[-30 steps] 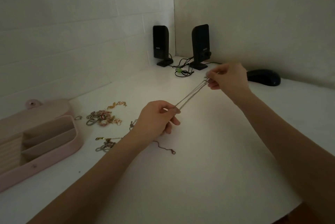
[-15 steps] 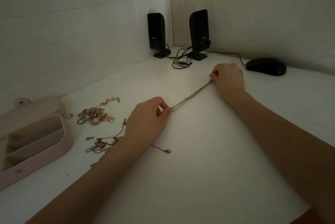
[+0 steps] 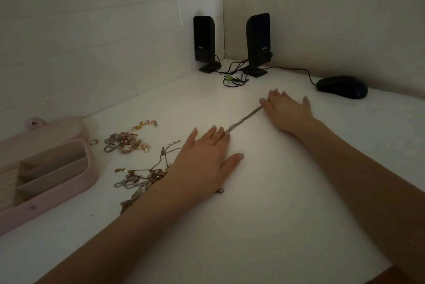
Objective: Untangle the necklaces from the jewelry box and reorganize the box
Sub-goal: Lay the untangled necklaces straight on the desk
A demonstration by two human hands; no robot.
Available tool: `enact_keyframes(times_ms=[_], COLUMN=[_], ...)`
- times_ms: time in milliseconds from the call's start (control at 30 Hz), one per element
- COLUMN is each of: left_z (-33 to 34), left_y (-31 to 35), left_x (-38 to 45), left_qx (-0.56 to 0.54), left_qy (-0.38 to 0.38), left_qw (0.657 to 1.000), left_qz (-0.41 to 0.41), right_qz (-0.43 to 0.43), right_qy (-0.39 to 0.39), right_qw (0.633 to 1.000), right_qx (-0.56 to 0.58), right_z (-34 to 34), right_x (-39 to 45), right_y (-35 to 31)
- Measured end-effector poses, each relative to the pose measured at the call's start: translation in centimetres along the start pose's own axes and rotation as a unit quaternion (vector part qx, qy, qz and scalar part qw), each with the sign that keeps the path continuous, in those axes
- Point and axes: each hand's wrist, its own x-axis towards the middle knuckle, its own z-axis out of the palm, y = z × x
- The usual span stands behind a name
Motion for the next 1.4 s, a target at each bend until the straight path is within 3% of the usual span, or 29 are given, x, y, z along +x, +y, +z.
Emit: enact_keyframes(times_ms=[200, 367, 467, 567, 633, 767, 833, 1033, 1100, 1200, 1333, 1400], left_z=[0.4, -2.2, -4.0, -3.9, -2.7, -1.1, -1.1, -1.2, -1.0, -1.4, -2.1, -2.3], left_y=[-0.6, -2.4, -5.0, -6.0, -6.2, -7.0, -7.7, -9.9, -9.7, -9.1, -8.2, -8.1], left_x=[-0.2, -0.2, -1.9, -4.8, -6.3, -7.3, -6.8, -6.5, -6.7, -6.2, -6.1, -6.2], left_qx=[-0.051, -0.107, -0.15, -0.113, -0.061, -0.055, -0.081, -0.106, -0.186, -0.36, -0.566, -0.572], left_qy=[-0.036, 0.061, 0.041, -0.012, -0.028, 0.059, 0.109, 0.202, 0.244, 0.295, 0.256, 0.239], left_qw=[0.998, 0.992, 0.984, 0.99, 0.996, 0.996, 0.99, 0.973, 0.95, 0.878, 0.772, 0.775], left_qz=[-0.021, -0.019, -0.086, -0.081, -0.051, -0.043, -0.043, -0.032, -0.06, -0.114, -0.135, -0.126], right_qz=[0.022, -0.048, -0.114, -0.202, -0.256, -0.295, -0.309, -0.278, -0.257, -0.25, -0.248, -0.227], right_qy=[-0.025, 0.097, 0.157, 0.084, 0.021, -0.089, -0.106, -0.089, -0.081, -0.099, -0.118, -0.118], right_qw=[0.999, 0.992, 0.97, 0.949, 0.946, 0.943, 0.941, 0.922, 0.914, 0.875, 0.822, 0.807], right_qx=[0.018, 0.072, 0.145, 0.226, 0.197, 0.125, 0.09, 0.254, 0.304, 0.402, 0.499, 0.532], right_z=[0.4, -0.8, -1.7, -2.5, -2.8, -2.1, -1.7, -0.3, -0.1, -0.5, -0.2, 0.2], right_x=[0.5, -1.1, -3.3, -7.0, -9.8, -12.2, -11.9, -10.4, -10.4, -11.0, -11.9, -12.0], right_y=[0.1, -1.5, -4.2, -8.0, -10.5, -14.4, -15.6, -15.6, -15.2, -15.2, -16.2, -16.5])
